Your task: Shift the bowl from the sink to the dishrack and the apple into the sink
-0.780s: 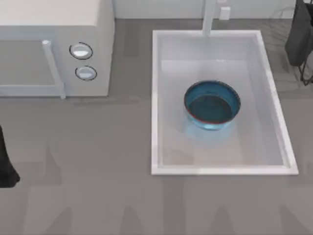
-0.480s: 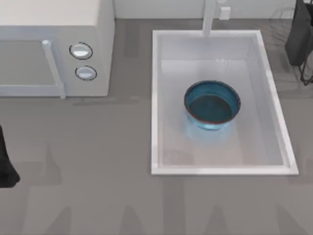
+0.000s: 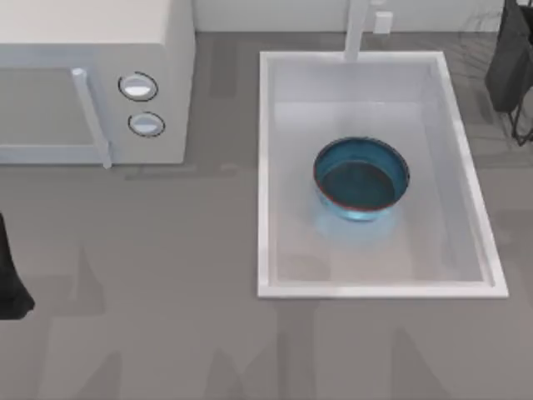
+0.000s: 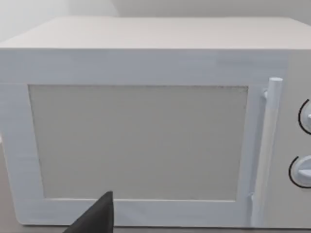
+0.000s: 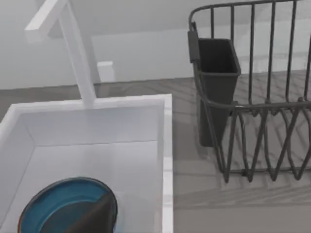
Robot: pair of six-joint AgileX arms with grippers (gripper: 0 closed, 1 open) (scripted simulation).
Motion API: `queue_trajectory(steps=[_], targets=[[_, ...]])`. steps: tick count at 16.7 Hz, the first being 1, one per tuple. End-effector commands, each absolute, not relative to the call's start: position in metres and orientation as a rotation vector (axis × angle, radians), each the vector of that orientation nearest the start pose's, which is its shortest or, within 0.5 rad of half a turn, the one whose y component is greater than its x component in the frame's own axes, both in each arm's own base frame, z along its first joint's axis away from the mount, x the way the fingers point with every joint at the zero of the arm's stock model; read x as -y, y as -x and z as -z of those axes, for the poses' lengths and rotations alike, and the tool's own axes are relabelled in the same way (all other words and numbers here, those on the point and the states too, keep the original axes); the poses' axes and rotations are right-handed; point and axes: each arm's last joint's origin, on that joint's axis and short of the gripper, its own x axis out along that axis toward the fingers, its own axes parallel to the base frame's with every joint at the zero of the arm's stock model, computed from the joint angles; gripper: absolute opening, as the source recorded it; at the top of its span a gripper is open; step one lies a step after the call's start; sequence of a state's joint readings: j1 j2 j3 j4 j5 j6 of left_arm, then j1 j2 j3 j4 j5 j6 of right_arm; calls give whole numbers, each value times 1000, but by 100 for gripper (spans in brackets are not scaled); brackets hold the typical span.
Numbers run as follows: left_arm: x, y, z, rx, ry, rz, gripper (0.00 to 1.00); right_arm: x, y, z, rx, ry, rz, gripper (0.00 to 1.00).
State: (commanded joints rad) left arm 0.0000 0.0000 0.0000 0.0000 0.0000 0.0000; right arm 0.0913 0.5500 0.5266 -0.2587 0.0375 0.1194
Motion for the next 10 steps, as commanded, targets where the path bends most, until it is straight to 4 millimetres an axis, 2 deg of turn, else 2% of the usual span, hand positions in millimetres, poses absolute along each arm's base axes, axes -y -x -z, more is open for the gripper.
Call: queue_trajectory(steps=[3, 6, 8, 10], targets=[[1, -106, -160, 0, 0, 0, 100, -27, -183, -306, -436, -129, -61, 100], [1, -106, -160, 0, 0, 0, 100, -52, -241, -334, -601, -150, -77, 100], [1, -106, -160, 0, 0, 0, 100, -75, -284, -341, -717, -155, -81, 100], [1, -106, -160, 0, 0, 0, 100, -103, -328, -335, -832, -152, -78, 100]])
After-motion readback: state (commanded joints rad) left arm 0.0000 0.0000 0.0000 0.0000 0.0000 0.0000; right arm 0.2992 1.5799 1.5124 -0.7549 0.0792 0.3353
